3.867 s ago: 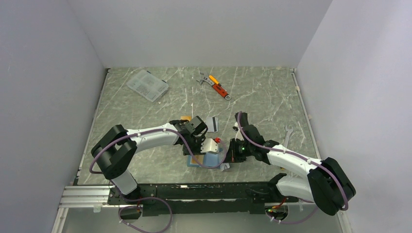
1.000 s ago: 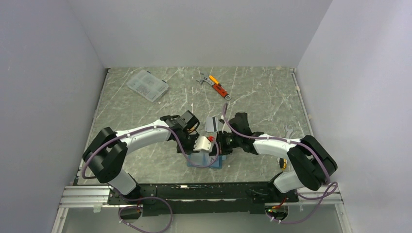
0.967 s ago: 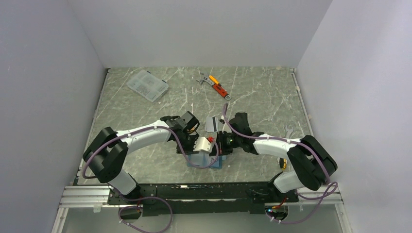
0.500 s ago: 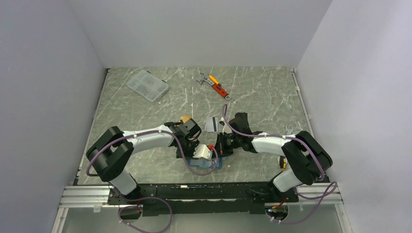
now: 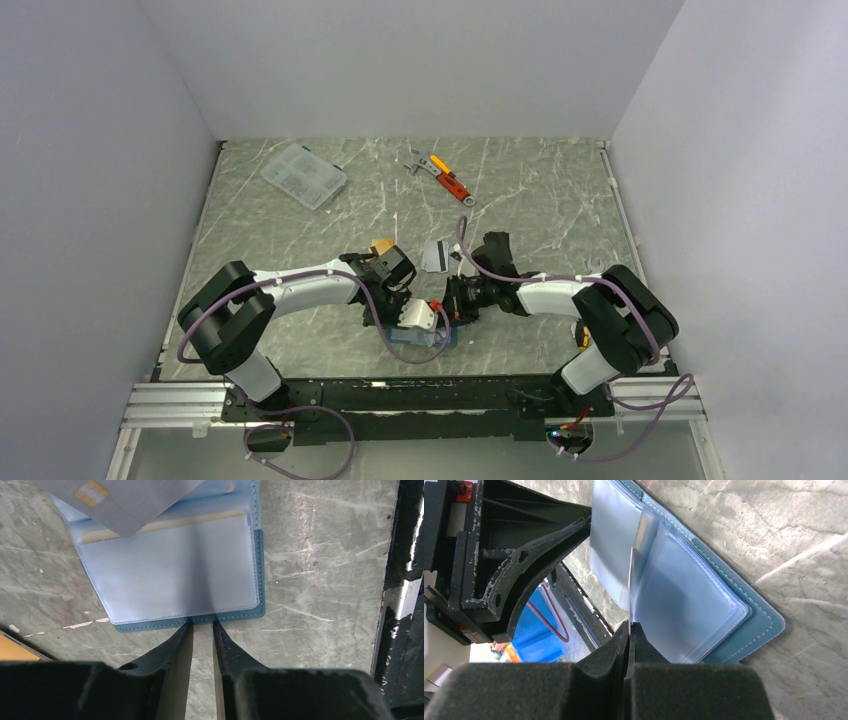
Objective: Put the credit cards into the card holder
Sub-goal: Insert the credit card into the card holder.
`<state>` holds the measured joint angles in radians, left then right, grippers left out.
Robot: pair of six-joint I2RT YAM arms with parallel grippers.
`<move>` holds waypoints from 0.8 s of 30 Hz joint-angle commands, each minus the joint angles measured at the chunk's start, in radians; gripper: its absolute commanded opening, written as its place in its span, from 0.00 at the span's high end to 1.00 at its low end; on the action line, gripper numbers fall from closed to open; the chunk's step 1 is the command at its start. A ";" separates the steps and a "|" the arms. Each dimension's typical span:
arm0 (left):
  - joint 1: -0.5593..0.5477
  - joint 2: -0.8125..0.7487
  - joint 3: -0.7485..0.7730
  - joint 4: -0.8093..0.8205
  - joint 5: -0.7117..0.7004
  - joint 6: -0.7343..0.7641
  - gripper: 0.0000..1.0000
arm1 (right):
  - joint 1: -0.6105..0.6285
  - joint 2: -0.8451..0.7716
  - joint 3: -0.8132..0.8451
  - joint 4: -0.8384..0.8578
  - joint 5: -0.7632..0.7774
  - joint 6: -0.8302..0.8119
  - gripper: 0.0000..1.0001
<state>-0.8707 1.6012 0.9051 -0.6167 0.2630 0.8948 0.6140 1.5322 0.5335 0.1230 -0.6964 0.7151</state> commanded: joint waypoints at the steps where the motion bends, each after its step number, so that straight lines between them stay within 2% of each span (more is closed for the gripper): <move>1: -0.012 0.015 -0.022 0.027 0.009 0.004 0.74 | -0.016 0.019 -0.007 0.074 -0.042 0.012 1.00; 9: -0.015 0.015 -0.020 0.016 0.014 0.011 0.76 | -0.029 0.064 0.014 0.090 -0.026 0.026 1.00; 14: -0.016 0.013 -0.025 0.010 0.028 0.011 0.77 | -0.028 0.108 0.014 0.173 -0.035 0.073 1.00; 24: -0.022 0.021 -0.026 0.004 0.035 0.018 0.79 | -0.027 0.118 -0.009 0.236 -0.004 0.123 1.00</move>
<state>-0.8753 1.6012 0.9043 -0.6170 0.2607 0.8970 0.5846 1.6379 0.5297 0.2863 -0.7334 0.8085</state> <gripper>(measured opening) 0.214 0.009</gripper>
